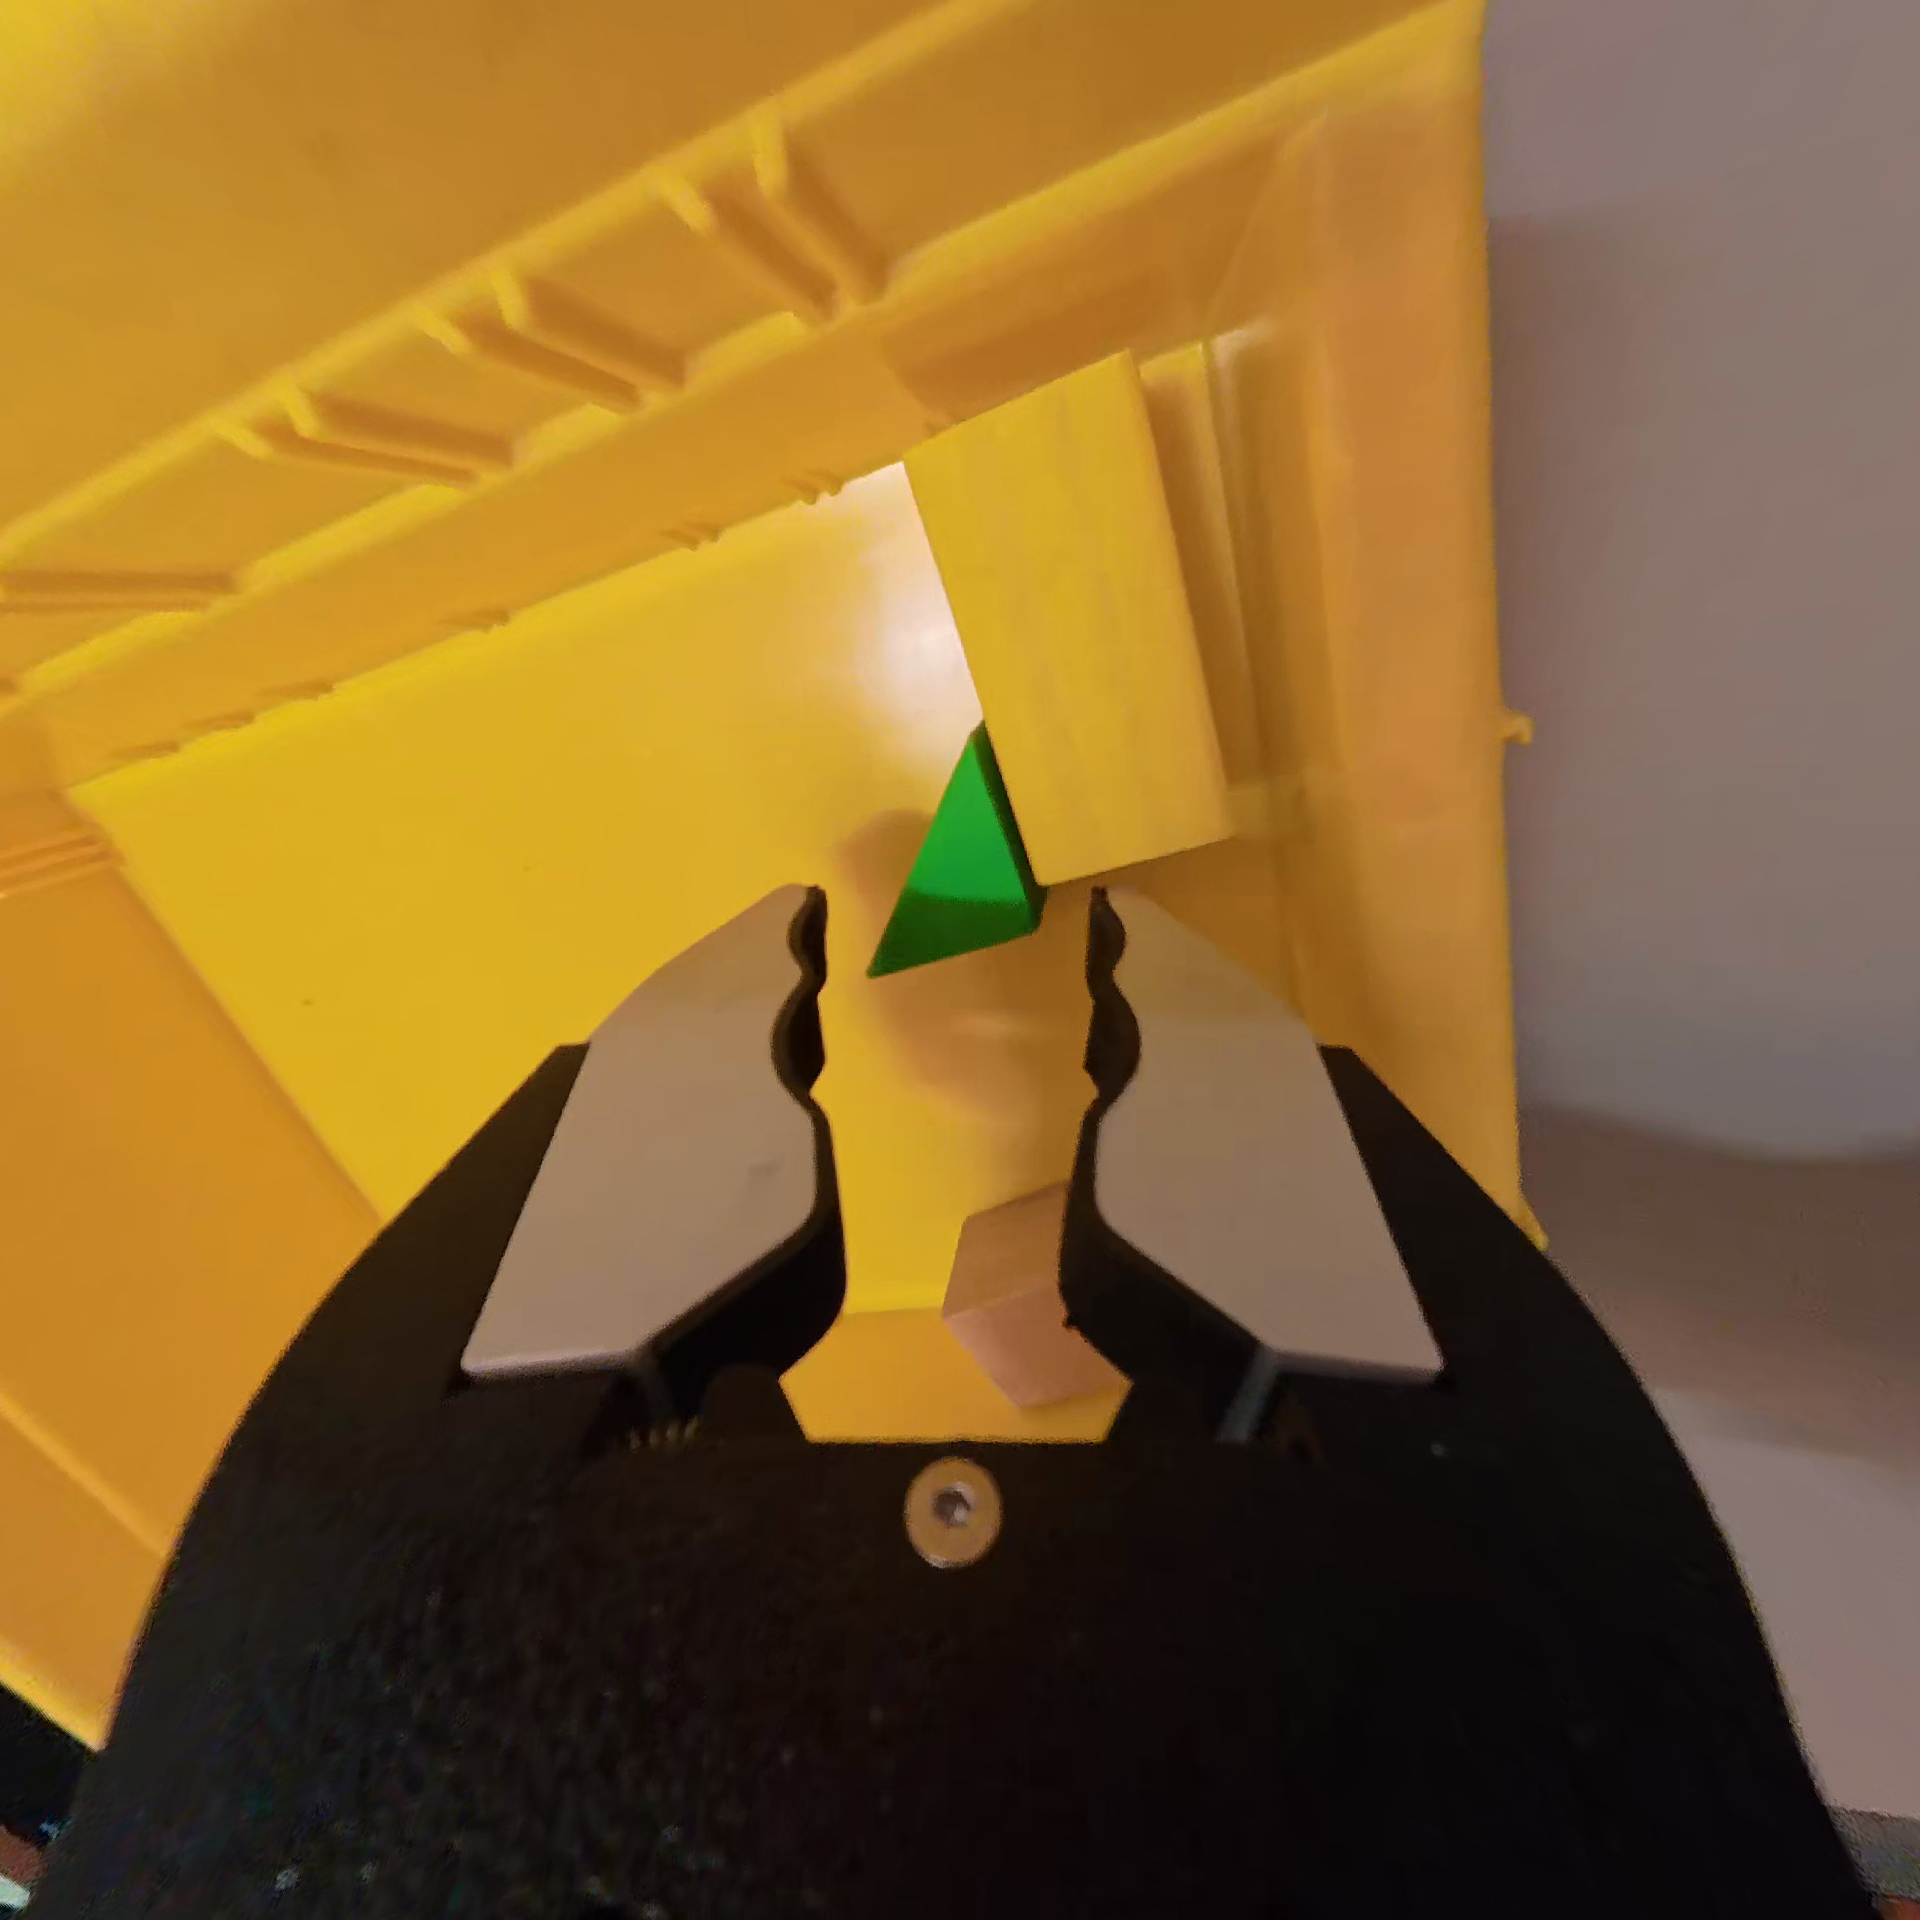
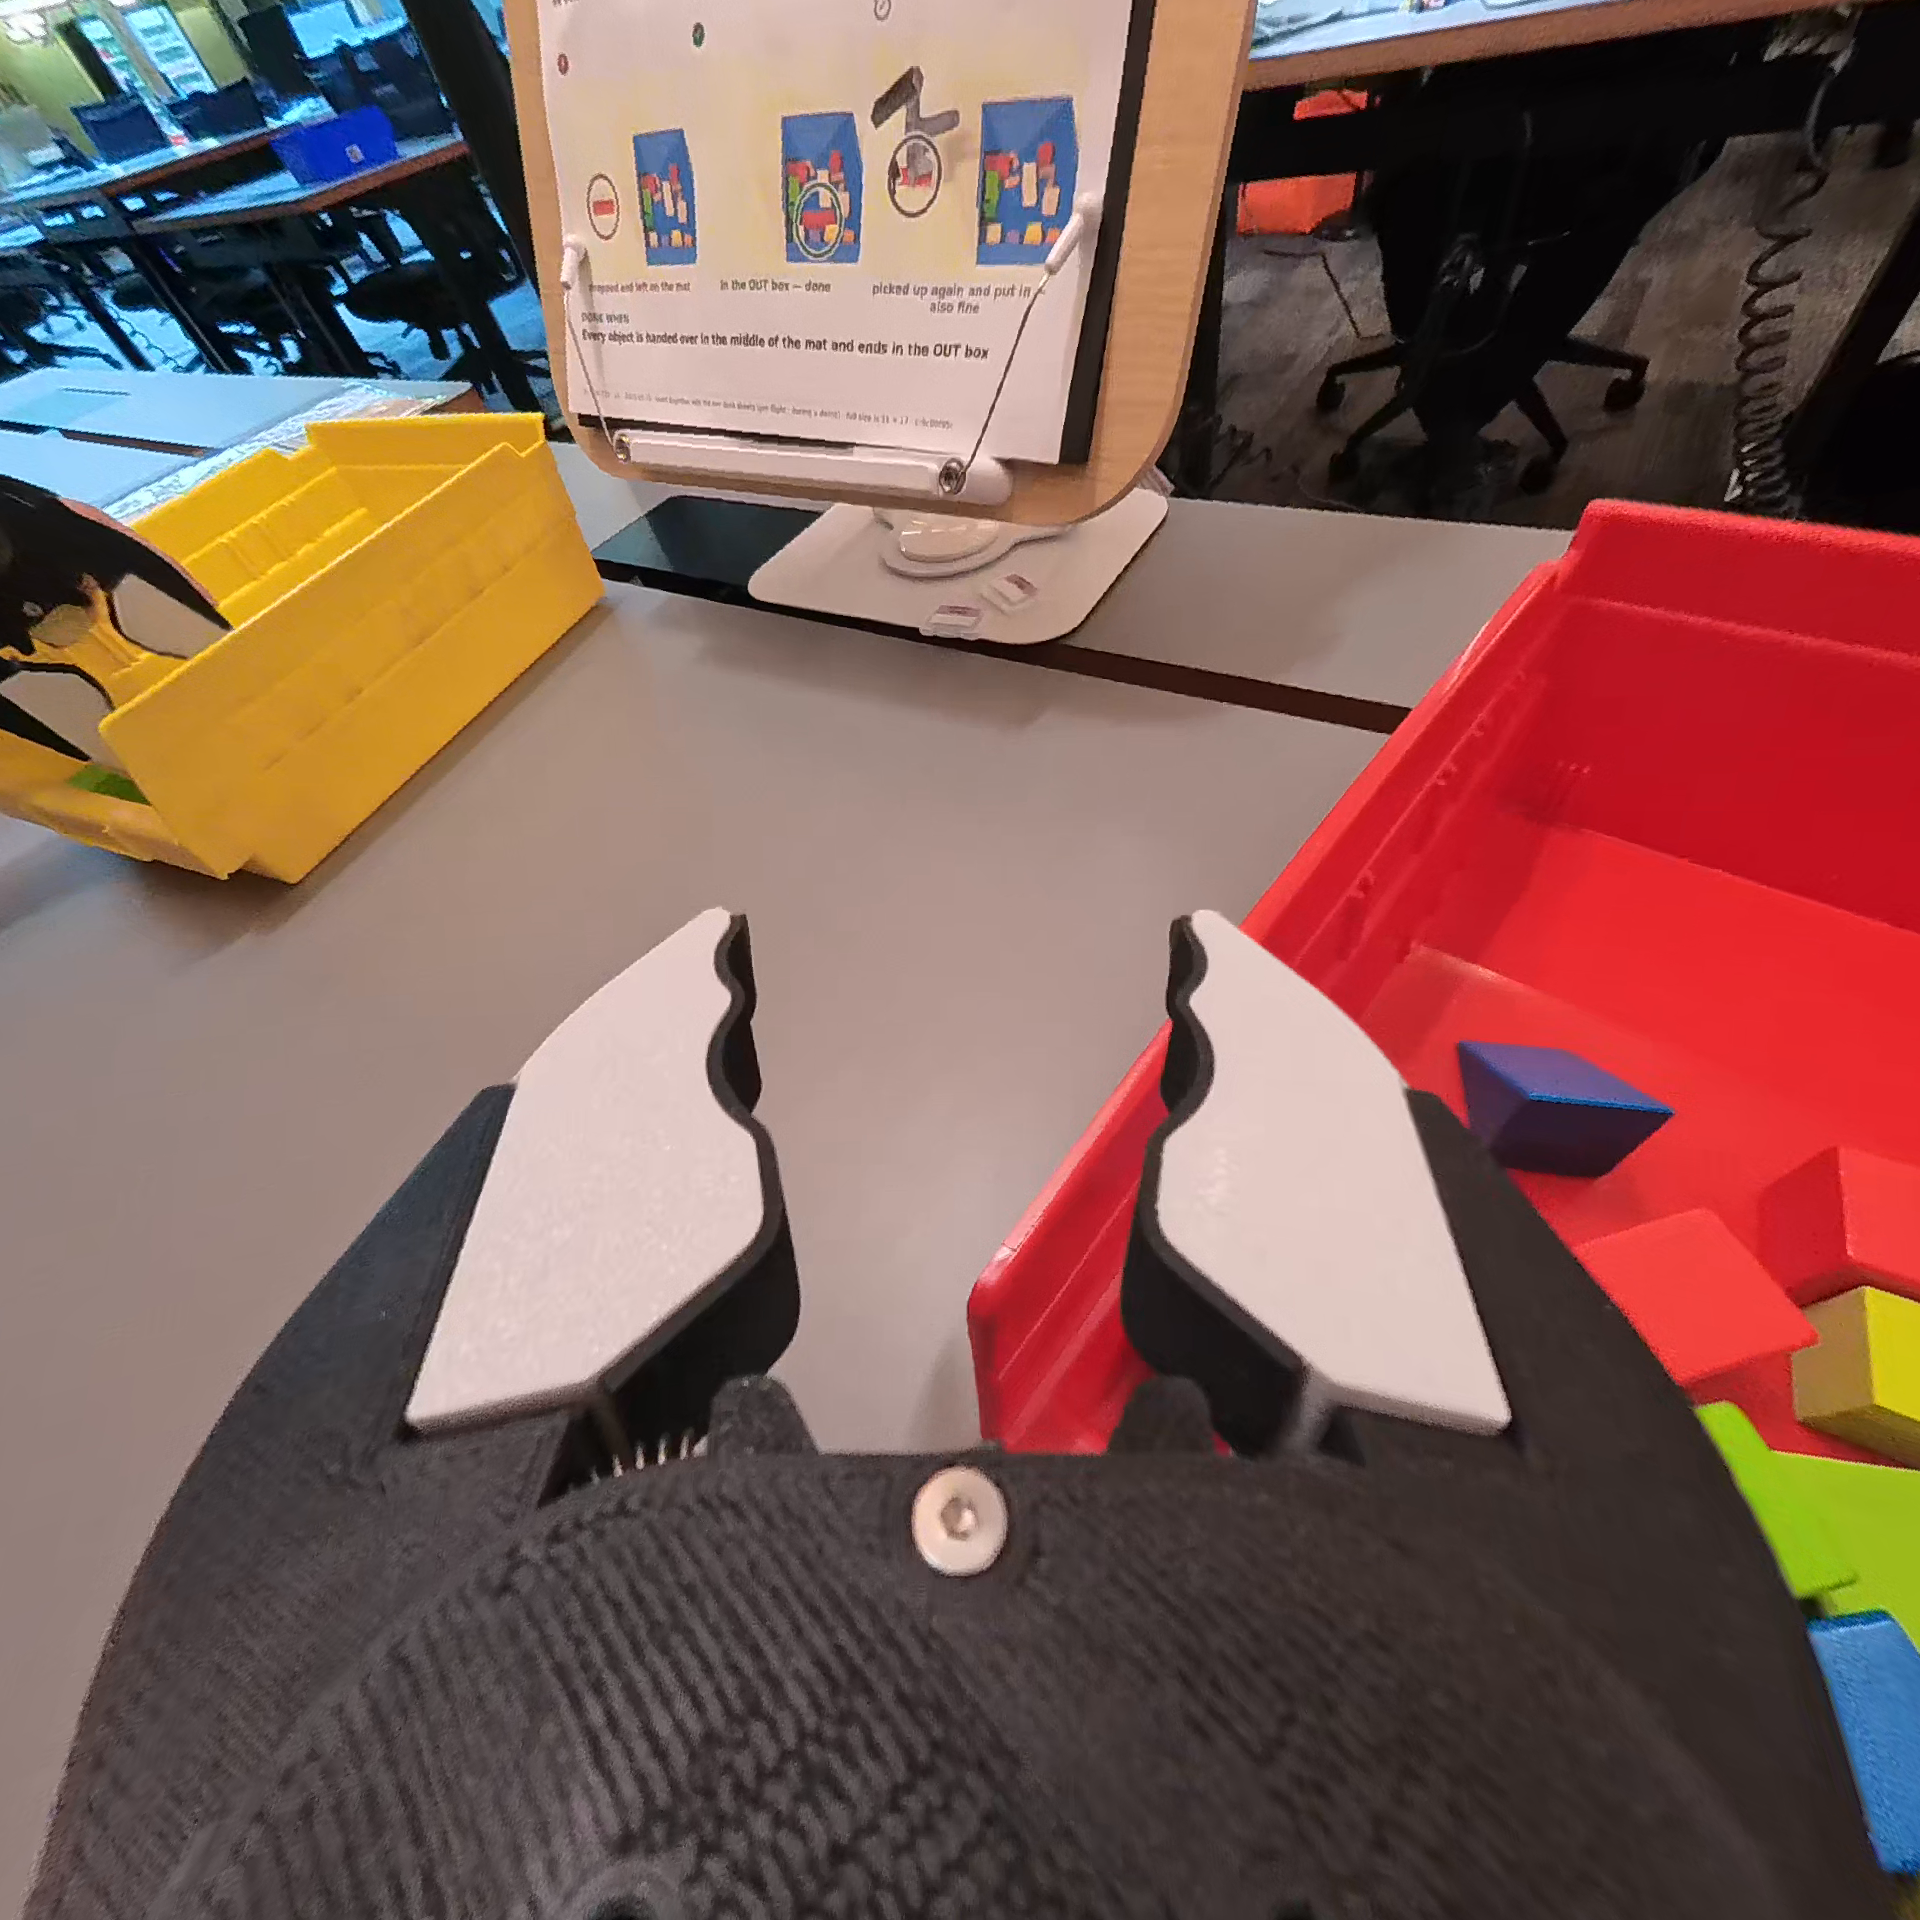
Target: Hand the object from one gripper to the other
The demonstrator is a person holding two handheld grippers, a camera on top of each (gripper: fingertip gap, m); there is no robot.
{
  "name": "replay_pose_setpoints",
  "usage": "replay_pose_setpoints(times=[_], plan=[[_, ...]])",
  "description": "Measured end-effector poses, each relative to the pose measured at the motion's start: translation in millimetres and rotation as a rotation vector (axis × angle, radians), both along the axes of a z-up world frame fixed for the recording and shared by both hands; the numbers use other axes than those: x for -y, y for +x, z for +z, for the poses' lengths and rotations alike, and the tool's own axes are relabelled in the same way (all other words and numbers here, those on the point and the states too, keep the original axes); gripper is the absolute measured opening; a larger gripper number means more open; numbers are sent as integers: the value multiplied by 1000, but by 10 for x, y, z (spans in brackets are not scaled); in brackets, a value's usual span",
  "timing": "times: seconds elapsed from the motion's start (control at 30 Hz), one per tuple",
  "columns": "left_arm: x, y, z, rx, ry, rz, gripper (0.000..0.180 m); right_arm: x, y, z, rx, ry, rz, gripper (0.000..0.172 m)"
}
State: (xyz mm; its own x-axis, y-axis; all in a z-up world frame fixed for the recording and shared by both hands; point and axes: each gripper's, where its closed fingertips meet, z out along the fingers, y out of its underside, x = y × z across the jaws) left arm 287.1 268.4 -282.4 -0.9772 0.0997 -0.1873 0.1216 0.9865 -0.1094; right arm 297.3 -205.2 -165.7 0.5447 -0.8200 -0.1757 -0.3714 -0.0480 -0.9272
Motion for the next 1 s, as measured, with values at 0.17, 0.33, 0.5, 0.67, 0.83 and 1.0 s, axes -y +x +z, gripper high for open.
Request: replay_pose_setpoints(times=[0.17, 0.33, 0.5, 0.67, 0.83, 1.0], plan=[[-13, -19, -62, 15, 12, -23, 26, -26, -8, 7, 3, -8, 5, 77], [-129, 88, 144, 118, -18, 147, 24, -85, -41, 62, 12, 11, 22, 77], [102, 4, 750, 153, -378, 389, 24, -271, -139, 251, 62, 35, 77, 76], [961, -476, 1401, 65, -834, 424, 24, -791, -407, 500, 107, 109, 262, 75], [1889, -1021, 1700, 29, -1090, 298, 24, -1477, -914, 767, 168, 200, 556, 74], [2471, -1284, 1792, 54, -1178, 196, 24, -1900, -1344, 879, 211, 234, 763, 71]])
